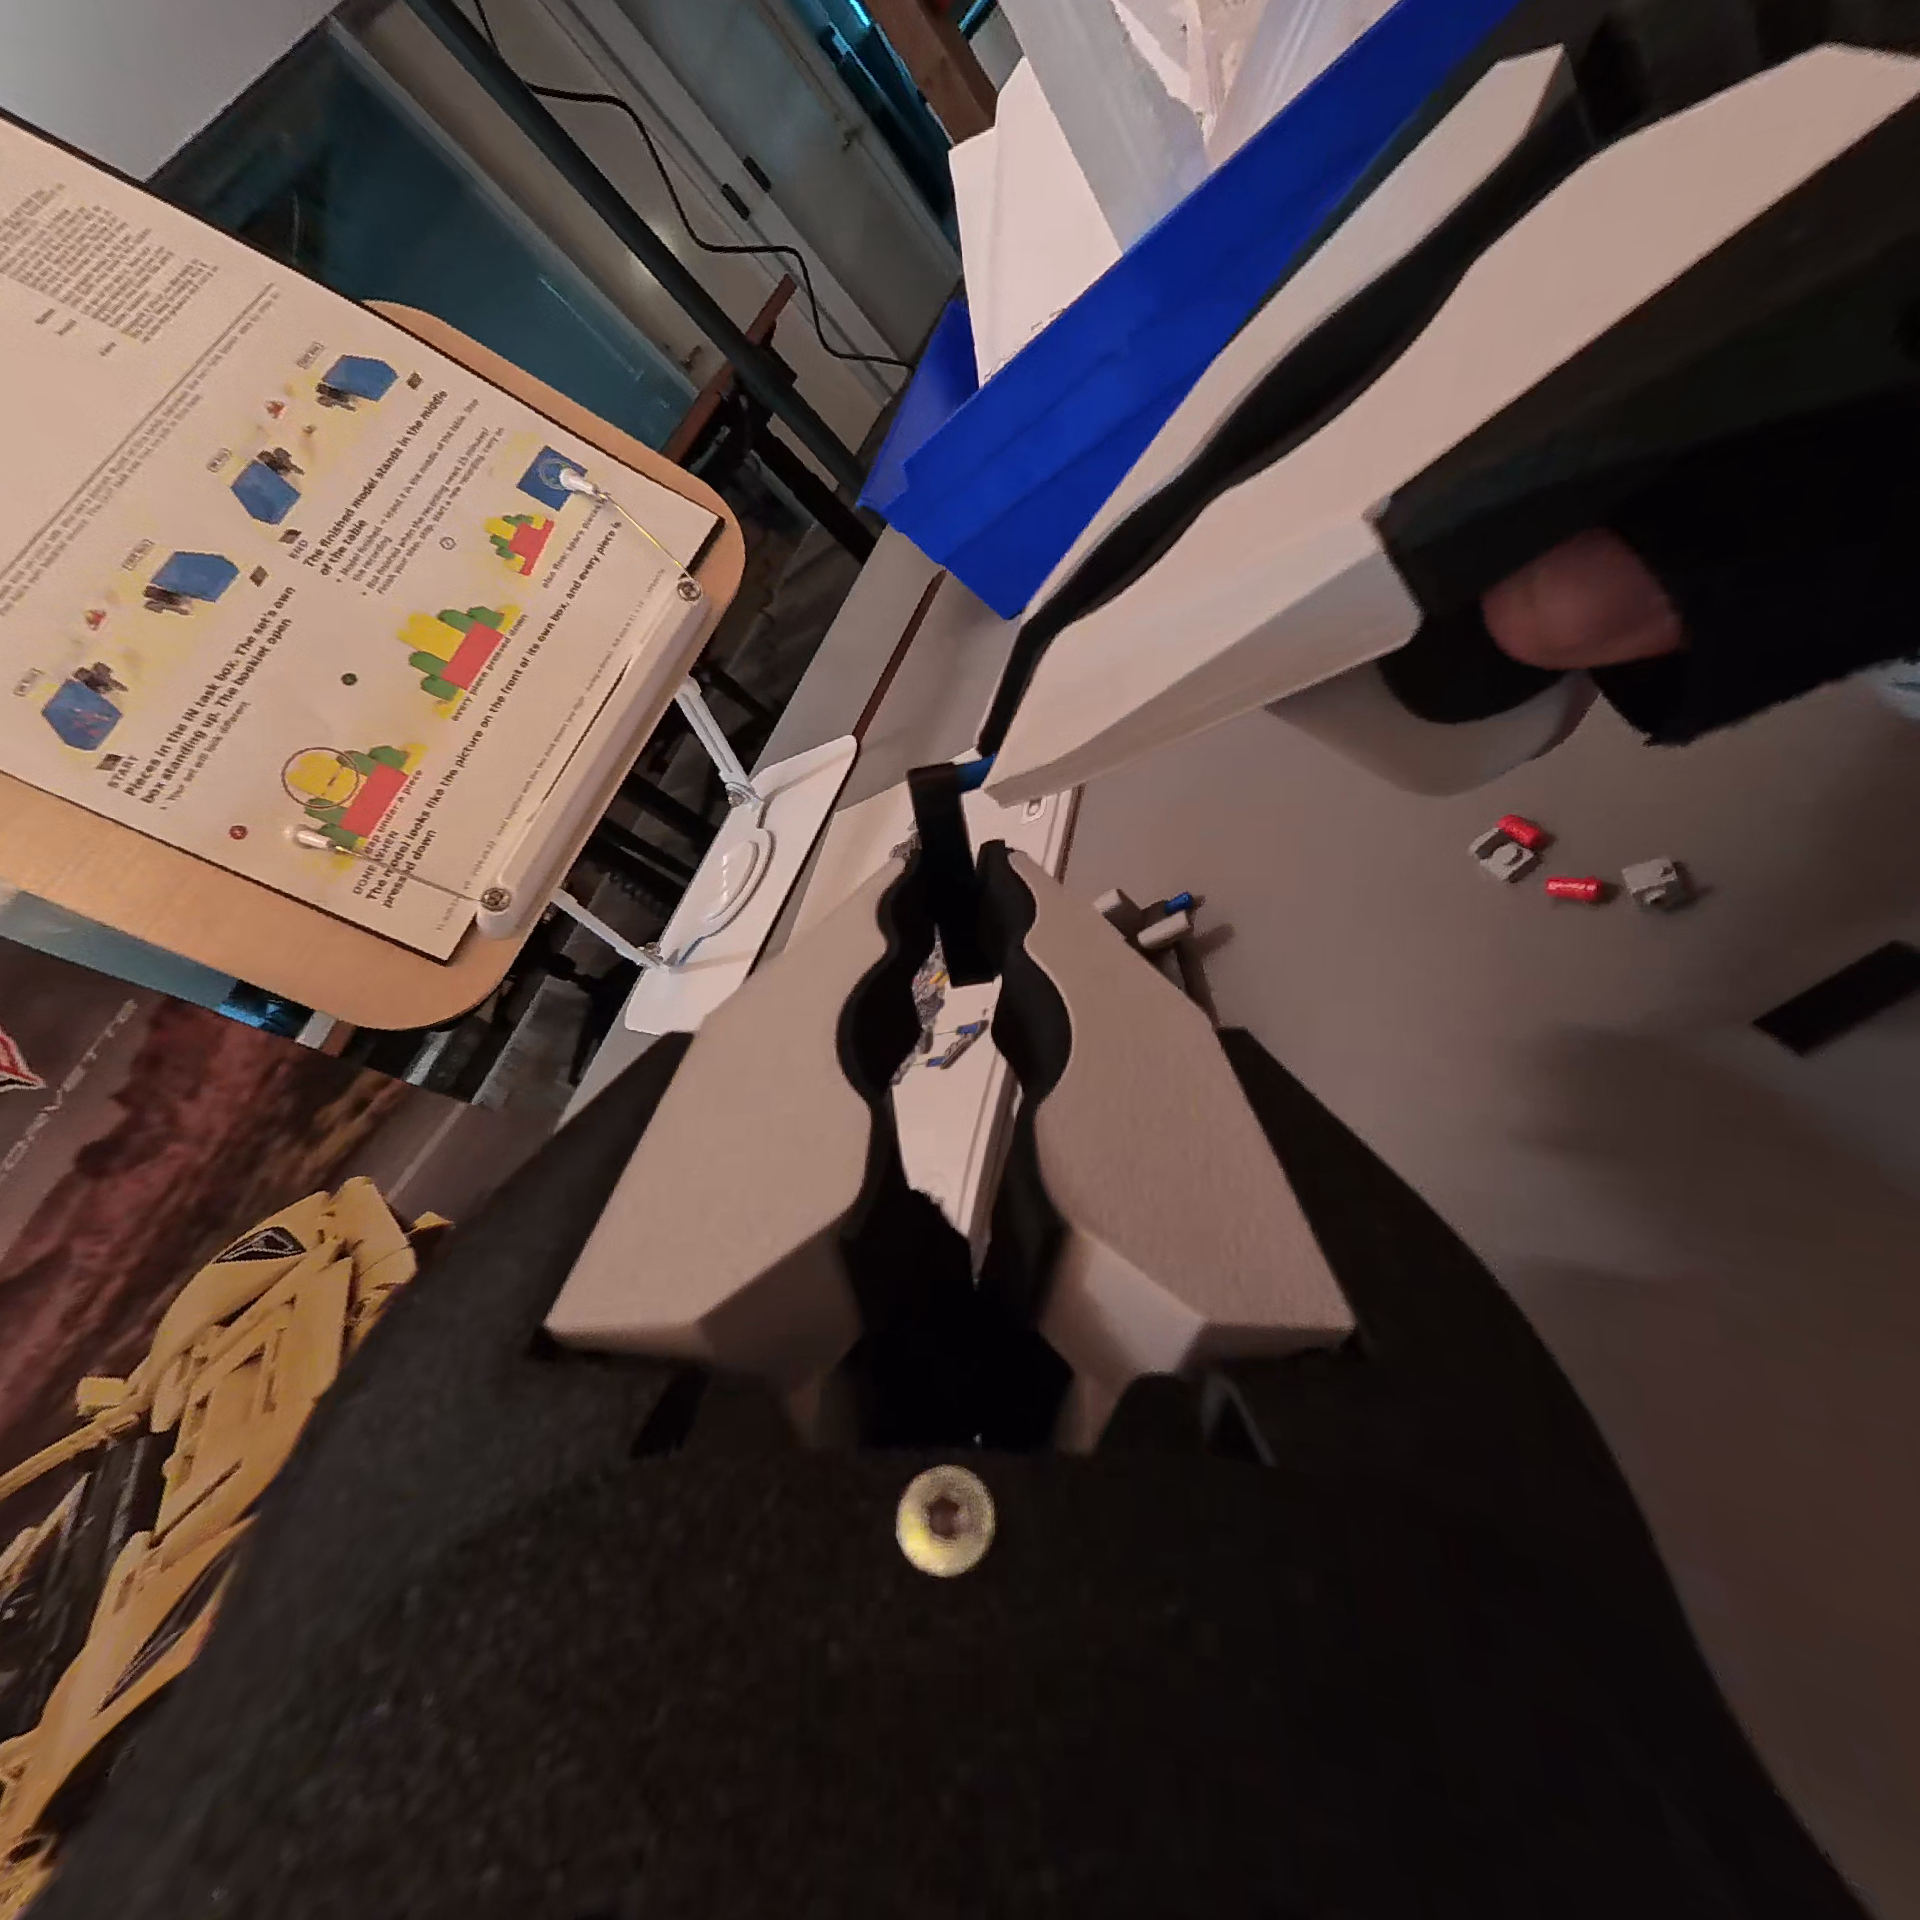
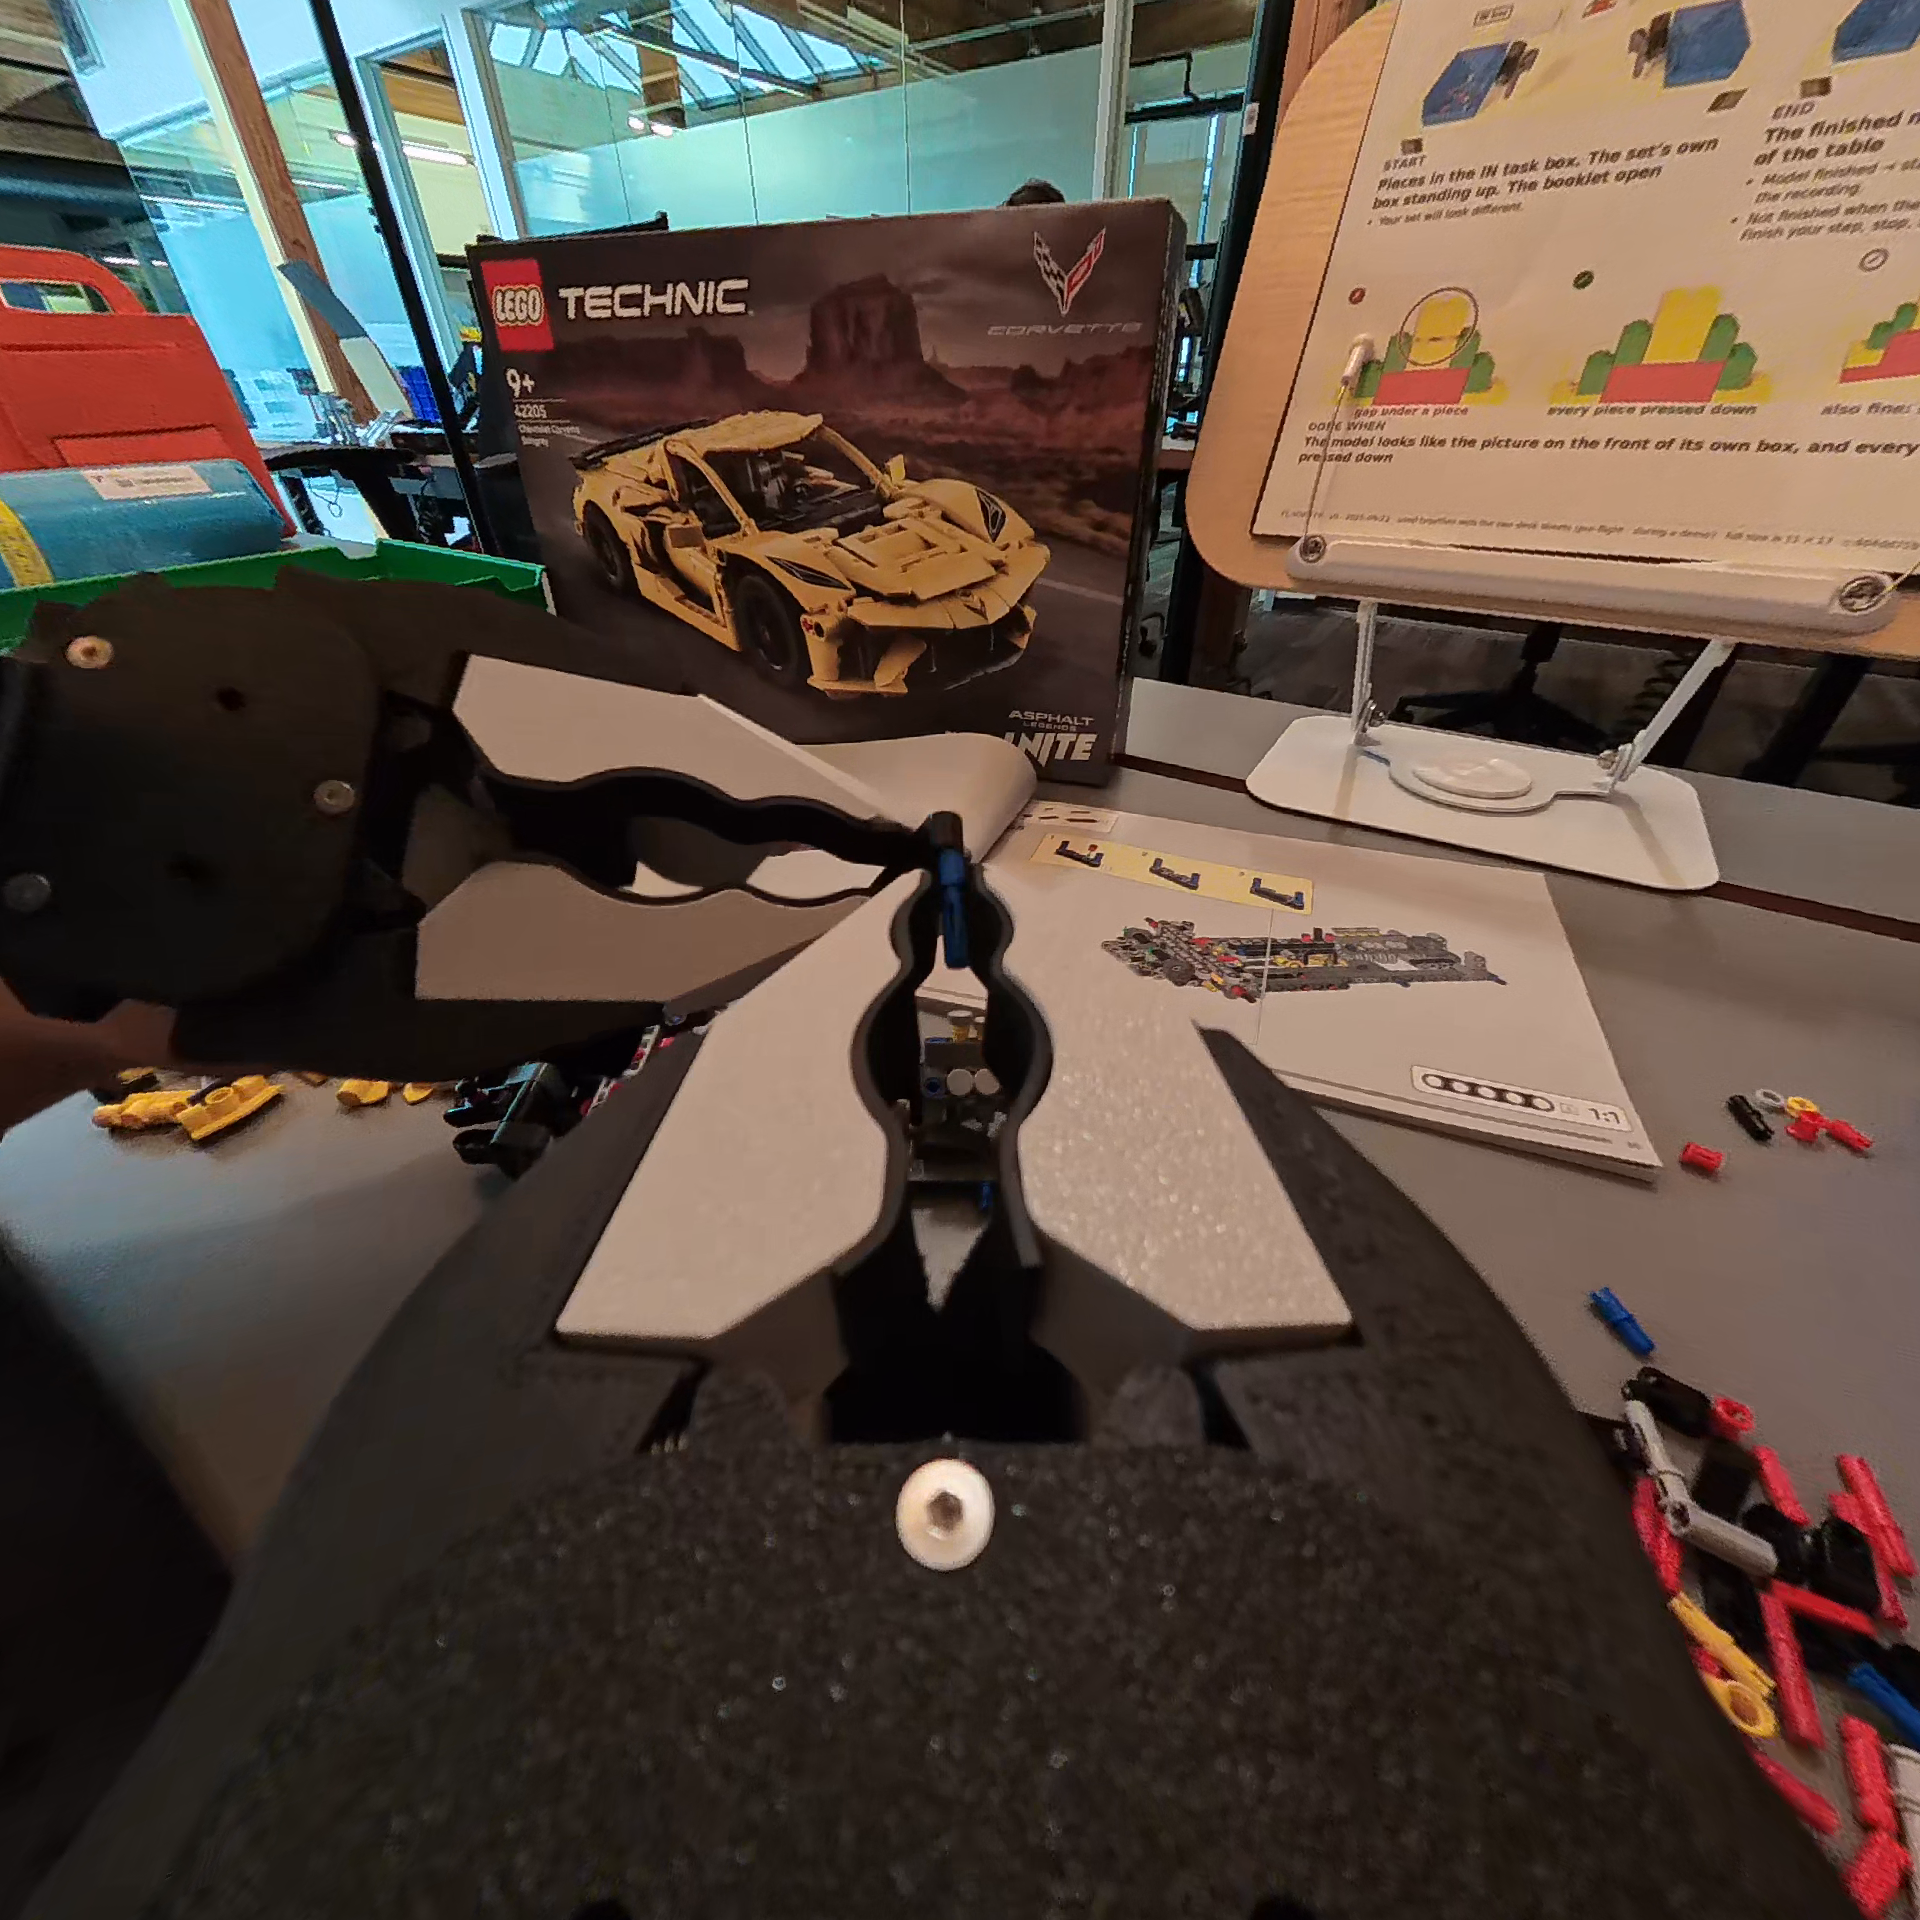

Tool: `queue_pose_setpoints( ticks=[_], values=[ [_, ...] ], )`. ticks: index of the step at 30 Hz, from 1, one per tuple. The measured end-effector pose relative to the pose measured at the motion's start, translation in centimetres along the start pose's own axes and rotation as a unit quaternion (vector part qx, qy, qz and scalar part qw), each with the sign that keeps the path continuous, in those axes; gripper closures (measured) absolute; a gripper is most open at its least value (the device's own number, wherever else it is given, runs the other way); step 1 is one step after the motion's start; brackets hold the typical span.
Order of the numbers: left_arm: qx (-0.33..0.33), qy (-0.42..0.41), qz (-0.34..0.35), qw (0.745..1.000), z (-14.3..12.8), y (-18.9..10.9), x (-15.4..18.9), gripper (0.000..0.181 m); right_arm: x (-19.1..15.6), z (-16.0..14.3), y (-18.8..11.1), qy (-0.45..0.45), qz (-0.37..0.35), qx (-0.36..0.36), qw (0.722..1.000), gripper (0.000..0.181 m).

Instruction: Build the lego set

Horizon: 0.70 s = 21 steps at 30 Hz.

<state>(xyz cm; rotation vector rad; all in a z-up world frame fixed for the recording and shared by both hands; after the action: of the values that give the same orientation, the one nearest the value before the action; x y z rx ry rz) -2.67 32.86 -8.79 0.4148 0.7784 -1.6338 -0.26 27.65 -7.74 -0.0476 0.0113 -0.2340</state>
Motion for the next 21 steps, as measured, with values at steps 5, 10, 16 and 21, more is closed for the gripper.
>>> queue_pose_setpoints(
  ticks=[5, 10, 16, 21],
  values=[
    [-0.015, 0.021, -0.005, 1.000, -0.30, 0.00, 0.21, 0.175, 0.00, -0.36, 0.13, 0.007, 0.006, -0.011, 1.000, 0.179],
    [-0.042, 0.032, 0.001, 0.999, -0.94, 0.30, 0.34, 0.175, -0.04, -0.85, 0.51, -0.007, 0.001, -0.028, 1.000, 0.178],
    [-0.023, -0.048, -0.048, 0.997, -0.91, 0.27, 0.49, 0.175, 0.03, -0.85, 0.45, 0.012, 0.013, -0.023, 1.000, 0.179],
    [0.001, -0.166, -0.096, 0.982, -0.62, 0.50, 0.70, 0.175, 0.22, -0.66, 0.33, 0.019, 0.010, -0.016, 1.000, 0.179]
  ],
)
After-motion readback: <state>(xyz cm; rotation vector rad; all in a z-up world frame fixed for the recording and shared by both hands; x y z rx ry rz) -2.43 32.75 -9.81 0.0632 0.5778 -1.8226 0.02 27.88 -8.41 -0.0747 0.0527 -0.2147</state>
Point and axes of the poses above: each gripper's, where its closed fingertips meet, y out along the fingers, z out of its top, x = y × z across the jaws, the point moved 4 cm from there along -y, back along the fingers, and after that the axes turned 4 degrees about -z, right-handed, at the moved point
